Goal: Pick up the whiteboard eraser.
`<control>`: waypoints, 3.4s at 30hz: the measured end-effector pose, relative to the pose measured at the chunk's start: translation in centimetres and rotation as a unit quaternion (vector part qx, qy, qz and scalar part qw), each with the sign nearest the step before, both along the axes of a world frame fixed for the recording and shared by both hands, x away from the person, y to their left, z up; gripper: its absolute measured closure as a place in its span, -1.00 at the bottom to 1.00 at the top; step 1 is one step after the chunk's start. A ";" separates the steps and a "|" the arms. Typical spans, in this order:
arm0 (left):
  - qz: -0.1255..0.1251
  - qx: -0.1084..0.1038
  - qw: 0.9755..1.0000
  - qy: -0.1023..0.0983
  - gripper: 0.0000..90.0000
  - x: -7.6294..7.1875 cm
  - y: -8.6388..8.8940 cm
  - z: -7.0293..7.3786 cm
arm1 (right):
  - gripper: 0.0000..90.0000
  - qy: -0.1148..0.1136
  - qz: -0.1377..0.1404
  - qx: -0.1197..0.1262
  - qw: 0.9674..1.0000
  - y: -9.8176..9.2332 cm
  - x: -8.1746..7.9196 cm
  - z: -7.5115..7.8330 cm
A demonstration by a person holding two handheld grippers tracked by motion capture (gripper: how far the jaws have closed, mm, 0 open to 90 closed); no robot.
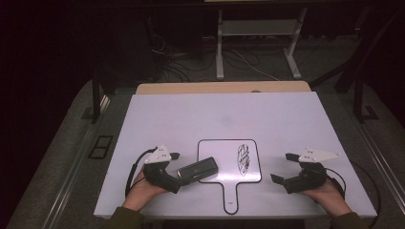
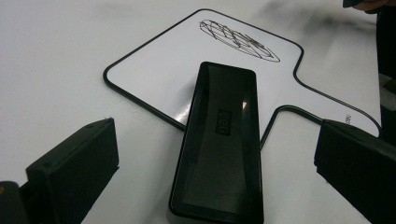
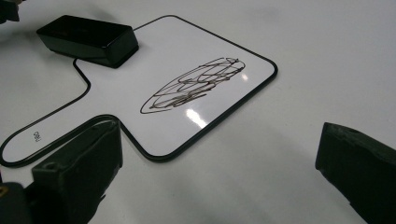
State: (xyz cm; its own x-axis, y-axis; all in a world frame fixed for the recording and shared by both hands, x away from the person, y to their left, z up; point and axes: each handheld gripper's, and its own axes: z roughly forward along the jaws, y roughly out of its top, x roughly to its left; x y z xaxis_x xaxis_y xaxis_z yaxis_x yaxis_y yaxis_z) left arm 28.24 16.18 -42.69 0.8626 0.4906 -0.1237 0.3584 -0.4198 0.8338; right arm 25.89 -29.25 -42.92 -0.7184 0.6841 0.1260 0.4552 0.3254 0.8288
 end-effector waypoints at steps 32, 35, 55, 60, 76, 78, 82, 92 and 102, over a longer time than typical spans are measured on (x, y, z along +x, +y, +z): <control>-0.004 0.004 1.000 0.002 -1.00 1.7 -0.9 1.3 | -1.00 0.007 0.003 0.011 1.000 -0.4 -0.2 -0.4; -0.003 0.000 1.000 0.013 -1.00 2.2 -1.3 1.4 | -1.00 0.009 0.001 0.011 1.000 -0.4 -0.2 -0.4; -0.033 0.034 0.999 0.007 -1.00 3.2 -5.7 1.8 | -1.00 0.006 0.000 0.011 1.000 -0.4 -0.3 -0.6; -0.044 0.052 0.998 0.004 -0.97 3.1 -6.1 1.6 | -1.00 0.005 0.003 0.013 1.000 -0.6 -0.4 -0.6; -0.071 0.093 0.993 0.021 -0.62 2.8 -6.2 1.1 | -1.00 0.005 0.009 0.001 1.000 -0.7 -0.5 -0.9; -0.071 0.099 0.992 0.025 -0.57 2.8 -6.2 1.0 | -1.00 0.005 0.011 0.000 1.000 -0.6 -0.5 -1.0; -0.071 0.109 0.991 0.030 -0.54 2.8 -6.0 0.7 | -1.00 0.004 0.011 -0.001 1.000 -0.7 -0.5 -1.0; -0.077 0.138 0.987 0.032 -0.45 2.7 -5.9 0.3 | -1.00 0.005 0.011 -0.003 1.000 -0.7 -0.5 -1.0; -0.078 0.163 0.983 0.034 -0.35 2.7 -5.7 -0.2 | -1.00 0.005 0.012 -0.006 1.000 -0.7 -0.5 -1.0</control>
State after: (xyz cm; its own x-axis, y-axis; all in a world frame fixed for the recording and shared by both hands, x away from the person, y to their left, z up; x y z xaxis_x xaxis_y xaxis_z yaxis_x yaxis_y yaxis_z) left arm 30.94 10.45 -42.85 0.9256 0.3761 -0.0421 0.3190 -0.7155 0.6215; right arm 25.39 -29.92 -43.94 -0.7330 0.6689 0.1240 0.4551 0.3466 0.8202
